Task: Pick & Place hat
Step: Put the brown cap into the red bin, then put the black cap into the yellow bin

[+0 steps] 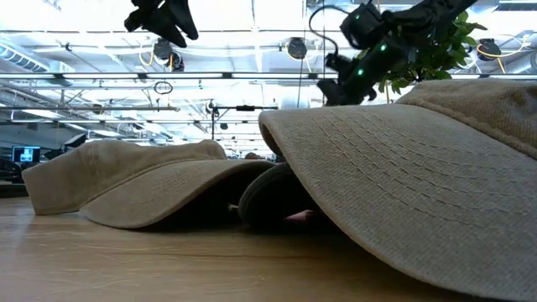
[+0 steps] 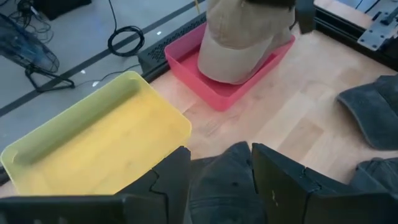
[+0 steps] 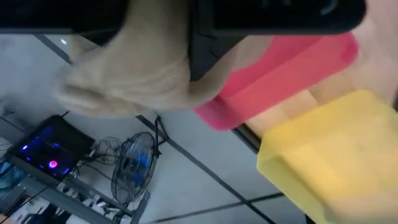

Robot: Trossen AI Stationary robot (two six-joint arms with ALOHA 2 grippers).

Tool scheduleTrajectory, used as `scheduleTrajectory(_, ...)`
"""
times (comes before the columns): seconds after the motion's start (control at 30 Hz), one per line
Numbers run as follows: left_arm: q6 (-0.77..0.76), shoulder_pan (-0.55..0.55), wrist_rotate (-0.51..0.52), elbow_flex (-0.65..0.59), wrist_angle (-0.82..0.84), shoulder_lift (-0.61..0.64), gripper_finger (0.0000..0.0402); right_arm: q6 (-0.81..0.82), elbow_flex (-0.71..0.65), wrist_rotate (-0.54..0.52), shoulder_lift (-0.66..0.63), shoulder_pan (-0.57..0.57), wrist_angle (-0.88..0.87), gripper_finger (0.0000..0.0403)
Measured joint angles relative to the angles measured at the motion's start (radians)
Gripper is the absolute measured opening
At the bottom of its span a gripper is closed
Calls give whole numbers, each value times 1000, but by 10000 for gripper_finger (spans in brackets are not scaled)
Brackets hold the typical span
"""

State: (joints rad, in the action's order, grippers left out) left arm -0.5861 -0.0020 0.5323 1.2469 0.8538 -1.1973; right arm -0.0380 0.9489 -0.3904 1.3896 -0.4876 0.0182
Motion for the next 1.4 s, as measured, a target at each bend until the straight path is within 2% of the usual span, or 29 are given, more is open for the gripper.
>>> scheduleTrajectory(0.23, -26, 0, 0, 0, -1, -4, 170, 1, 0, 14, -91, 29, -103, 125)
scheduleTrajectory(0.4, -12, 0, -1, -1, -8, -40, 170, 30, 0, 124, -153, 64, -258, 168)
scheduleTrajectory(0.57, 96, -8, -40, 0, -54, -103, 170, 28, 0, 160, -228, 128, -374, 195)
scheduleTrajectory(0.7, 157, -23, -43, 0, -103, -152, 170, 28, 0, 163, -284, 191, -438, 197)
scheduleTrajectory(0.93, 155, -54, -45, 0, -157, -219, 170, 42, 0, 212, -346, 269, -518, 177)
scheduleTrajectory(1.27, -53, -100, -46, -1, -152, -278, 170, 50, -15, 210, -362, 280, -659, 153)
scheduleTrajectory(1.4, 53, -106, -104, 0, -150, -322, 170, 48, -72, 210, -371, 280, -650, 149)
